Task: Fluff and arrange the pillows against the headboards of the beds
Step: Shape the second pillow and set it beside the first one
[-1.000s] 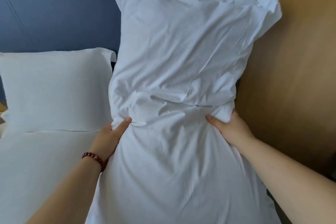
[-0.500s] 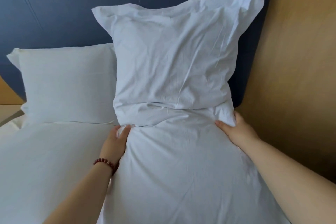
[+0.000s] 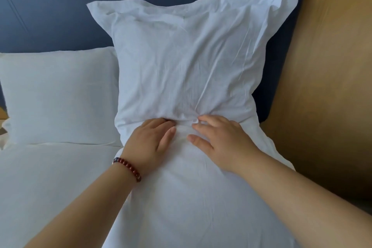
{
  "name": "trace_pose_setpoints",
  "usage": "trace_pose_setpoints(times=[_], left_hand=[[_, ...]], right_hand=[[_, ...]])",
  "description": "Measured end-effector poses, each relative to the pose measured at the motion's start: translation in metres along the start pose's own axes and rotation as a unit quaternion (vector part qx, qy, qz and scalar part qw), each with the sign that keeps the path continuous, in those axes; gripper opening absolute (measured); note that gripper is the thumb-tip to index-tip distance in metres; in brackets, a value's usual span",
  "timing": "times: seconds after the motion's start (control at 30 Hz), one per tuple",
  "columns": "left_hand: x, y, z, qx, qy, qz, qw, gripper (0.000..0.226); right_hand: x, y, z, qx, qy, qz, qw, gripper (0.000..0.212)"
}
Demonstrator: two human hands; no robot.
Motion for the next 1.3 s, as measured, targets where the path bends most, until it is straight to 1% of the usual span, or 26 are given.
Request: trace_pose_setpoints(times=[0.03, 0.1, 0.17, 0.23, 0.3, 0.4, 0.47, 0.5, 0.57, 0.6, 0.63, 0.7, 0.73, 0.83, 0.87, 0.93, 0.97, 1.0, 1.07, 1.13, 1.17, 1.23, 1.3], left_hand=[[0.004, 0.005, 0.002, 0.001, -0.015, 0.025, 1.0, 0.058], [0.013, 0.017, 0.007, 0.019, -0.044, 0.065, 0.997, 0.063], [0.019, 0.028, 0.008, 0.035, -0.045, 0.087, 0.995, 0.071], [0.027, 0.036, 0.002, 0.042, -0.044, 0.108, 0.992, 0.075], [0.035, 0.049, -0.005, 0.076, -0.06, 0.124, 0.988, 0.076], [0.046, 0.065, -0.015, 0.154, -0.122, 0.146, 0.969, 0.08], [0.047, 0.065, -0.019, 0.16, -0.148, 0.158, 0.963, 0.079], [0.045, 0.061, -0.018, 0.151, -0.14, 0.147, 0.967, 0.077], [0.031, 0.049, -0.009, 0.113, -0.076, 0.104, 0.985, 0.076], [0.022, 0.045, -0.002, 0.091, -0.044, 0.086, 0.991, 0.079], [0.015, 0.043, 0.005, 0.082, -0.029, 0.077, 0.993, 0.085], [0.01, 0.05, 0.01, 0.099, -0.04, 0.074, 0.991, 0.091], [0.01, 0.056, 0.007, 0.115, -0.055, 0.076, 0.989, 0.088], [0.023, 0.073, -0.018, 0.168, -0.107, 0.096, 0.975, 0.064], [0.028, 0.075, -0.026, 0.185, -0.131, 0.115, 0.967, 0.061], [0.037, 0.081, -0.032, 0.208, -0.163, 0.147, 0.953, 0.064], [0.038, 0.082, -0.031, 0.215, -0.167, 0.149, 0.951, 0.066], [0.037, 0.082, -0.029, 0.214, -0.164, 0.144, 0.952, 0.067], [0.035, 0.076, -0.02, 0.187, -0.142, 0.134, 0.963, 0.067], [0.04, 0.066, -0.004, 0.136, -0.115, 0.114, 0.977, 0.072], [0.047, 0.059, 0.007, 0.106, -0.116, 0.109, 0.982, 0.072], [0.065, 0.051, 0.027, 0.07, -0.163, 0.129, 0.976, 0.063], [0.076, 0.053, 0.032, 0.089, -0.188, 0.152, 0.966, 0.057]], right_hand=[[-0.001, 0.003, -0.003, 0.013, 0.002, 0.015, 1.0, 0.071], [-0.004, 0.01, -0.008, 0.022, -0.003, 0.043, 0.999, 0.084], [-0.006, 0.021, -0.012, 0.033, 0.009, 0.046, 0.998, 0.094], [-0.011, 0.036, -0.019, 0.052, 0.036, 0.038, 0.997, 0.099], [-0.017, 0.05, -0.028, 0.079, 0.059, 0.031, 0.995, 0.097], [-0.026, 0.064, -0.039, 0.127, 0.091, 0.023, 0.987, 0.084], [-0.028, 0.067, -0.039, 0.134, 0.096, 0.013, 0.986, 0.083], [-0.029, 0.066, -0.034, 0.133, 0.096, 0.006, 0.986, 0.086], [-0.034, 0.064, -0.019, 0.127, 0.107, -0.006, 0.986, 0.102], [-0.04, 0.063, -0.01, 0.122, 0.12, -0.006, 0.985, 0.109], [-0.049, 0.062, -0.002, 0.118, 0.138, 0.0, 0.983, 0.113], [-0.066, 0.061, 0.006, 0.122, 0.17, 0.02, 0.978, 0.11], [-0.072, 0.062, 0.004, 0.132, 0.178, 0.029, 0.975, 0.106], [-0.078, 0.065, -0.013, 0.156, 0.186, 0.044, 0.969, 0.092], [-0.078, 0.066, -0.019, 0.165, 0.186, 0.048, 0.967, 0.09], [-0.079, 0.068, -0.027, 0.183, 0.187, 0.05, 0.964, 0.087], [-0.079, 0.068, -0.028, 0.188, 0.185, 0.047, 0.963, 0.086], [-0.08, 0.069, -0.025, 0.188, 0.182, 0.04, 0.965, 0.086], [-0.084, 0.069, -0.014, 0.169, 0.173, 0.019, 0.97, 0.088], [-0.095, 0.067, 0.001, 0.147, 0.181, 0.0, 0.972, 0.096], [-0.102, 0.066, 0.008, 0.145, 0.193, -0.005, 0.97, 0.099], [-0.113, 0.067, 0.014, 0.147, 0.216, -0.006, 0.965, 0.099], [-0.114, 0.068, 0.007, 0.152, 0.217, 0.009, 0.964, 0.095]])
Point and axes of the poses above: each hand's wrist, its own z-axis away from the middle knuckle, its own y-axis out of the palm, x = y × z, the point moved 4 cm from there along -z, towards the middle knuckle, and after that the axes turned 9 degrees about y, right-handed, at the moved point
